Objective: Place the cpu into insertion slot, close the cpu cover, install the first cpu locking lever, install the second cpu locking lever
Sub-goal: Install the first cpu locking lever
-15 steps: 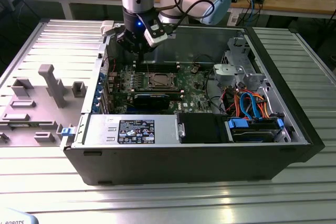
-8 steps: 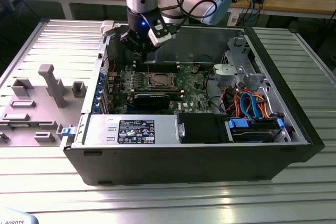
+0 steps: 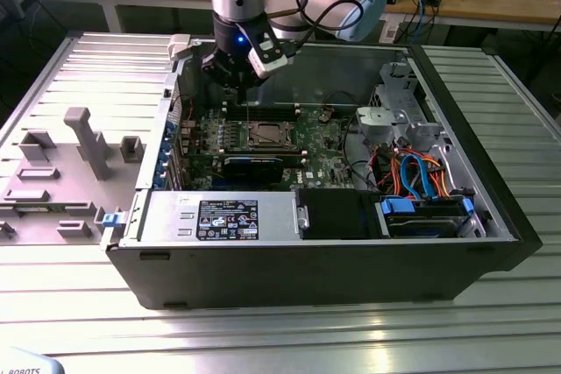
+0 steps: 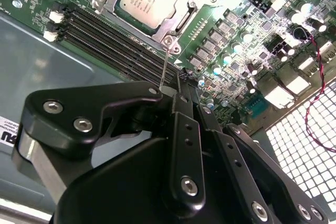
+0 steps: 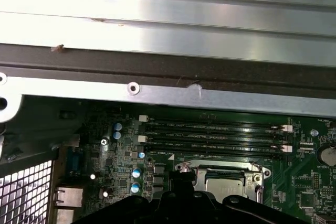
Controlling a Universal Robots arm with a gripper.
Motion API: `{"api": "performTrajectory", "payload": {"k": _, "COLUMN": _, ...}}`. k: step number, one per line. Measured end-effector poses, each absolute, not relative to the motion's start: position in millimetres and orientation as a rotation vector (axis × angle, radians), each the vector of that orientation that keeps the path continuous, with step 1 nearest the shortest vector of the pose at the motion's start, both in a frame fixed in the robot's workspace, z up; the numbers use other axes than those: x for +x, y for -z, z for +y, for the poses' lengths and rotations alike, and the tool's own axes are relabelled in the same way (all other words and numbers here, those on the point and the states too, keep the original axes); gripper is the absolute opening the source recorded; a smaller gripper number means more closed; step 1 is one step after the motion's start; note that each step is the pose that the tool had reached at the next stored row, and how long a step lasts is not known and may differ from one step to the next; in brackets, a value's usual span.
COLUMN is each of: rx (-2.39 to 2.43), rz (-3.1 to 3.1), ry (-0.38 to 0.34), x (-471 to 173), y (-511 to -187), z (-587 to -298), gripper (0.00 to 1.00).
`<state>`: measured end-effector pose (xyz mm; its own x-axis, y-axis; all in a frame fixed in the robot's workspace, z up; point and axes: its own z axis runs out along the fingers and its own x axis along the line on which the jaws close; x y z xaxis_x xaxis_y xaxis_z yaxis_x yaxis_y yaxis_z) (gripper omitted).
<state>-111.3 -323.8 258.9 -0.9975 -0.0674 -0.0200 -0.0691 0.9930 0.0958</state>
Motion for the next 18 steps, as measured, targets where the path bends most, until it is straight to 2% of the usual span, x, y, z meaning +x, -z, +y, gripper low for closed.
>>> {"api": "performTrajectory", "payload": {"k": 18, "rx": -0.107, "rz": 3.119, "ry": -0.149, "x": -105.4, "y": -258.7, "z": -323.8, "gripper": 0.11}}
